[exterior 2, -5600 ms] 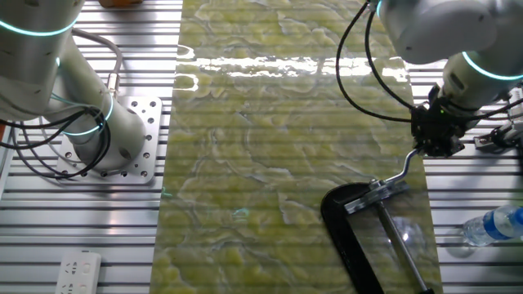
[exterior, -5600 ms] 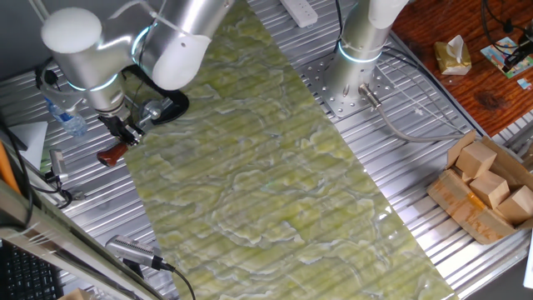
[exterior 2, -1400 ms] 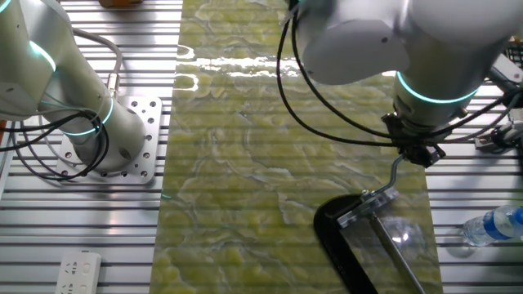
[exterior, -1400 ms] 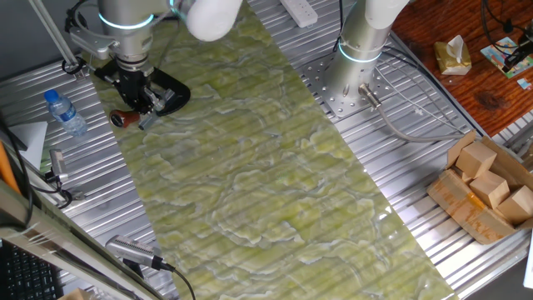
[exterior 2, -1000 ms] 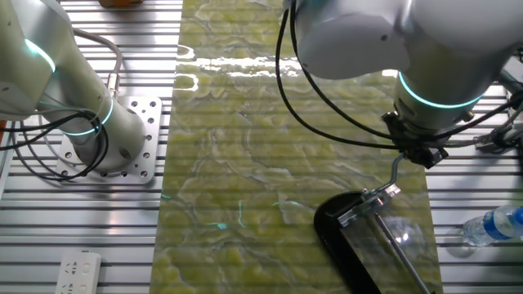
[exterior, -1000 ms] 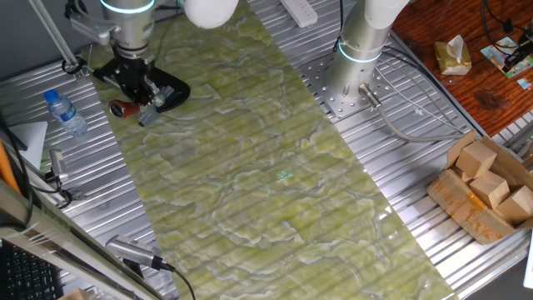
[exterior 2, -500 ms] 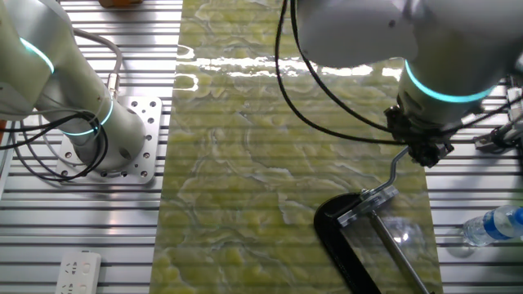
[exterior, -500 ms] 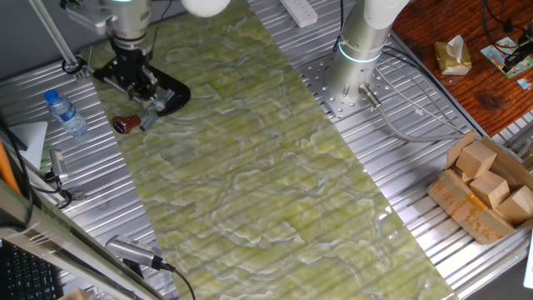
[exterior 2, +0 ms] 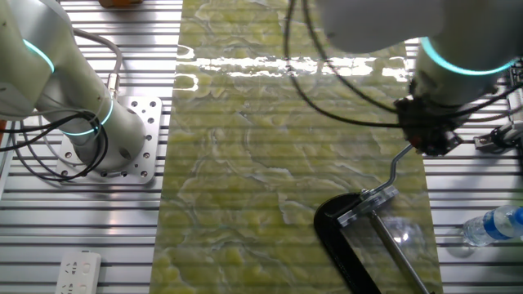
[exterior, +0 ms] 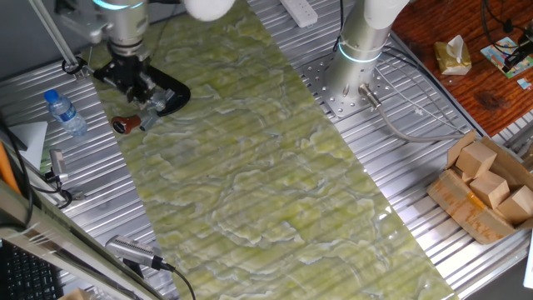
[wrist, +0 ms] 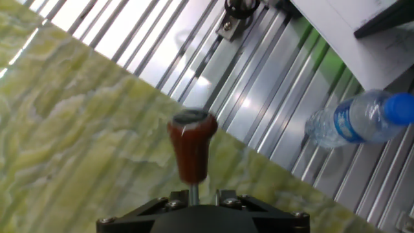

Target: Pull up the lever

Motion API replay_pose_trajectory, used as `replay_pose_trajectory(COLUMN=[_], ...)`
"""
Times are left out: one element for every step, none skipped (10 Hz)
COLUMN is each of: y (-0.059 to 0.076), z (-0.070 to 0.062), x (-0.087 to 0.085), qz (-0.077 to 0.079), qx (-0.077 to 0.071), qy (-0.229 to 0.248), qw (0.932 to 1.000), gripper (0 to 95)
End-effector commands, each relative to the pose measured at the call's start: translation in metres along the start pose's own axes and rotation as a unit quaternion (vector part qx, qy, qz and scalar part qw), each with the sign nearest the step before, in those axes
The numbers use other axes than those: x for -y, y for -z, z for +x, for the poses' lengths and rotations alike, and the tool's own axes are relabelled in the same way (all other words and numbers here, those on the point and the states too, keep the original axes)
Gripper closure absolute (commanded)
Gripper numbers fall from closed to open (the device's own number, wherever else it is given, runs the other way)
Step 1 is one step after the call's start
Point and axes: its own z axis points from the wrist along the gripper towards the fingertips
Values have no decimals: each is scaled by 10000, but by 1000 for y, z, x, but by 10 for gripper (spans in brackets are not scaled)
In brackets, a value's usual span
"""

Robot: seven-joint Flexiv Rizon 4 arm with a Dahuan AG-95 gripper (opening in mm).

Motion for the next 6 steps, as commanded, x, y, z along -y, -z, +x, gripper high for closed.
replay_pose_trajectory(y=[3,5,9,13,14,16], z=[-15,-20,-27,-32,-35,-36], x=[-4,-6,-11,-14,-16,-18], qz=[-73,-80,-107,-116,-114,-111], qx=[-191,-259,-325,-389,-410,-434], qy=[-196,-239,-284,-349,-378,-397], qw=[9996,9993,9990,9986,9984,9982], gripper=[760,760,760,760,760,760])
